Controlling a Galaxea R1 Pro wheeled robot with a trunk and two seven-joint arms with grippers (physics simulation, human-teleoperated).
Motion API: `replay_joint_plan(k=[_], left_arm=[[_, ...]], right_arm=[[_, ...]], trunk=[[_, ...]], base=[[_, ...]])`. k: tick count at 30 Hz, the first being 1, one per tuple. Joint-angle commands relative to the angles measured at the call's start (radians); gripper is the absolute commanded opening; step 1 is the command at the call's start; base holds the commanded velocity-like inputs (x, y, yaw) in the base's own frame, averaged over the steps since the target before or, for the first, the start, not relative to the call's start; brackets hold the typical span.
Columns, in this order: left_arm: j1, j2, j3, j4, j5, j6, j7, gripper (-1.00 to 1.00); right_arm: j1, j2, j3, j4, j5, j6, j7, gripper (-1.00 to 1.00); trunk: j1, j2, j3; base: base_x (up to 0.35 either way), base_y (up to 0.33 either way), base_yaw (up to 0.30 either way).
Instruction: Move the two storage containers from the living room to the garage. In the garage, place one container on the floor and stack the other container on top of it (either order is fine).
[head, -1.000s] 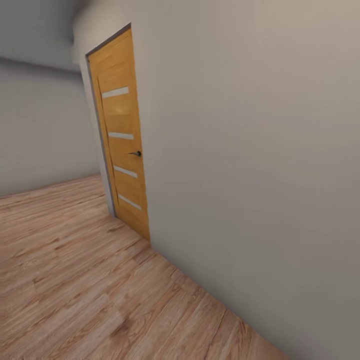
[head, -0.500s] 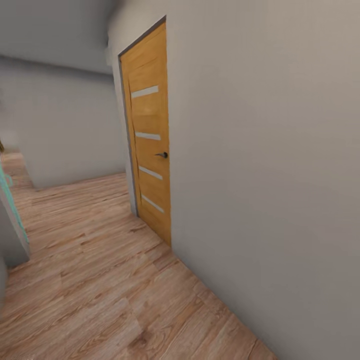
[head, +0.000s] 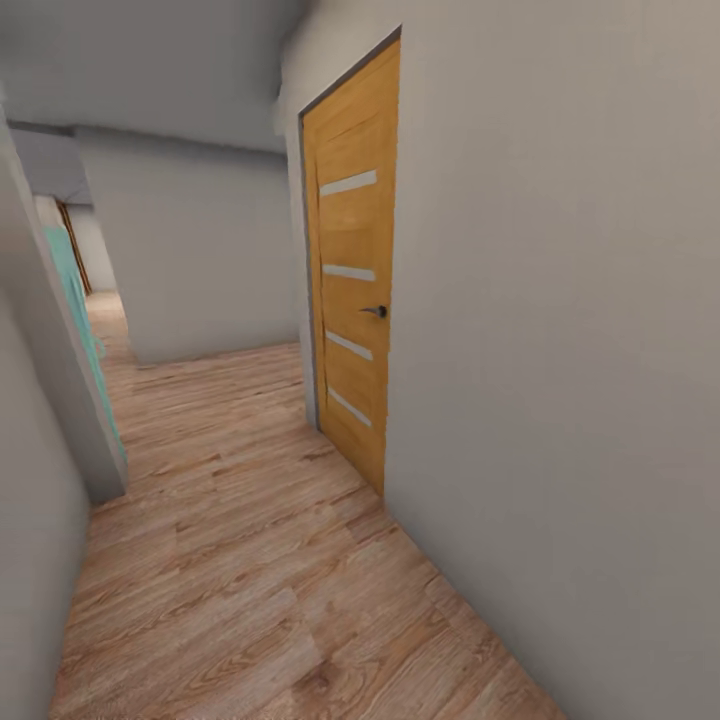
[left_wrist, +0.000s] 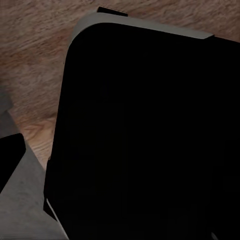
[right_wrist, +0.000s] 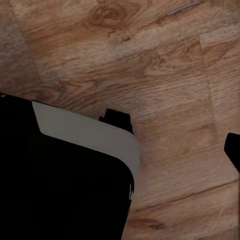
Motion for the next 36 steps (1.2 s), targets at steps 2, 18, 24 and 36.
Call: replay_joint_plan(k=[2, 18, 24, 36], left_arm=[[0.0, -0.001, 0.001, 0.0, 0.005, -0.001, 0.0, 1.0], [0.0, -0.002, -0.003, 0.0, 0.006, 0.013, 0.0, 1.0], [0.0, -0.001, -0.002, 0.0, 0.009, 0.015, 0.003, 1.0], [0.0, -0.001, -0.001, 0.0, 0.009, 0.014, 0.007, 1.0]], right_arm=[[-0.001, -0.001, 0.008, 0.003, -0.01, -0.008, 0.0, 1.0], [-0.001, 0.0, 0.008, 0.003, -0.015, -0.009, 0.002, 1.0], [-0.001, 0.0, 0.007, 0.003, -0.017, -0.008, 0.002, 1.0], [-0.001, -0.001, 0.005, 0.003, -0.039, -0.008, 0.002, 1.0]], trunk=[[0.0, -0.001, -0.001], [0.0, -0.001, -0.001], [0.0, -0.001, -0.001], [0.0, -0.001, -0.001]], base=[[0.0, 0.0, 0.3], [0.095, 0.0, 0.3], [0.312, 0.0, 0.3], [0.32, 0.0, 0.3]])
